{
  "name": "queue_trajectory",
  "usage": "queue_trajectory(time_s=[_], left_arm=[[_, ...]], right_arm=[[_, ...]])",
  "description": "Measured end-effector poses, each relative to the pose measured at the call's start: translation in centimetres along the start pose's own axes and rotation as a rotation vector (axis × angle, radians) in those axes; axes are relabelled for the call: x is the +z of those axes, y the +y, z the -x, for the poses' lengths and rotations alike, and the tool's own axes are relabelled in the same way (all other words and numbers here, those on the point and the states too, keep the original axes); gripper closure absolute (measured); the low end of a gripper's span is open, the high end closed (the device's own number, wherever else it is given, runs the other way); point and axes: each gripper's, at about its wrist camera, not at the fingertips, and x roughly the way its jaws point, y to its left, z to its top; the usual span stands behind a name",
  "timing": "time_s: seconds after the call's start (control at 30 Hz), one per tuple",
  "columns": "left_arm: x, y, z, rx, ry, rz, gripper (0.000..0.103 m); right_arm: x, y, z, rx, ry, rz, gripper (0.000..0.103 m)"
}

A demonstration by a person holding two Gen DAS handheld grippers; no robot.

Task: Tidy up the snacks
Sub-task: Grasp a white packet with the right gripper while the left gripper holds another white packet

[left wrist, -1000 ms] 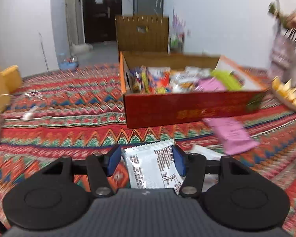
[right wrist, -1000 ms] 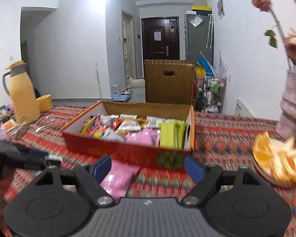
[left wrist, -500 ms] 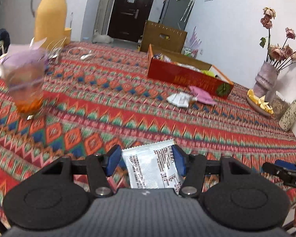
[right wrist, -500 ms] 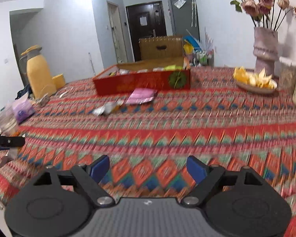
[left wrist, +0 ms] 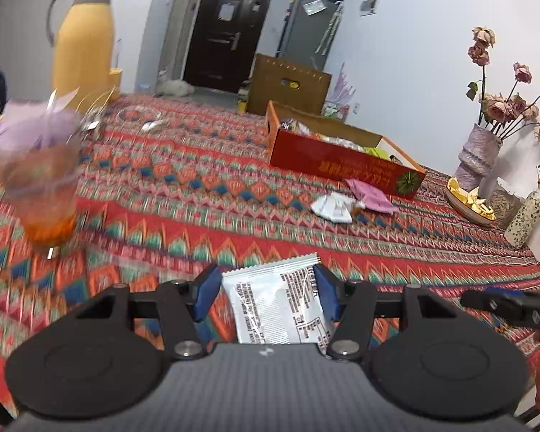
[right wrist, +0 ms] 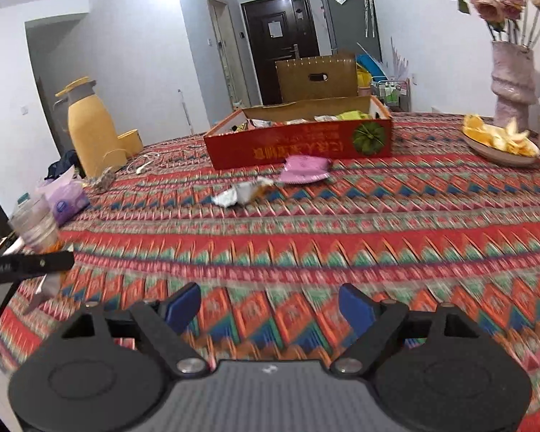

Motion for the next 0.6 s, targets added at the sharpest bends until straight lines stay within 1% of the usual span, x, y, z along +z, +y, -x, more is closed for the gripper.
queue_trajectory(time_s=[0.1,0.2,0.27,0.37,0.43,0.5,0.53,0.6], left_arm=[[1.9,0.9,-2.5,-0.011,-0.006,-0.023,0.046],[3.4,1.9,-4.6,-0.020,-0.010,-0.018,0.046],[4.1,2.5,-5.4,-0.033,-0.015,-0.002,0.046],[4.7,3.3,-6.2,-0.043,-0.012,0.017,0.046],[4.7,3.8,-6.7,-0.046,-0.002,0.033,0.046],[4.6,4.1,-7.0,-0.048,0.008,0.046,0.046],[4.5,4.3,-7.1,-0.046,0.013,0.050,0.046],[4.4,4.5,-7.3,-0.043,0.018,0.057,0.046]], right_arm=[[2.9,1.3,-3.7,-0.010,0.008,-0.004,0.024],[5.9,2.6,-9.5,0.014,0.033,-0.057,0.024],[7.3,3.6,-13.8,0.021,0.050,-0.065,0.027],[8.8,5.4,-19.1,-0.062,0.060,-0.039,0.028],[9.5,6.5,-21.2,-0.091,0.049,-0.026,0.027],[10.0,7.4,-22.7,-0.116,0.030,0.003,0.030],[10.1,7.5,-23.1,-0.136,0.026,0.017,0.034],[9.9,7.8,-23.9,-0.156,0.029,0.045,0.055]])
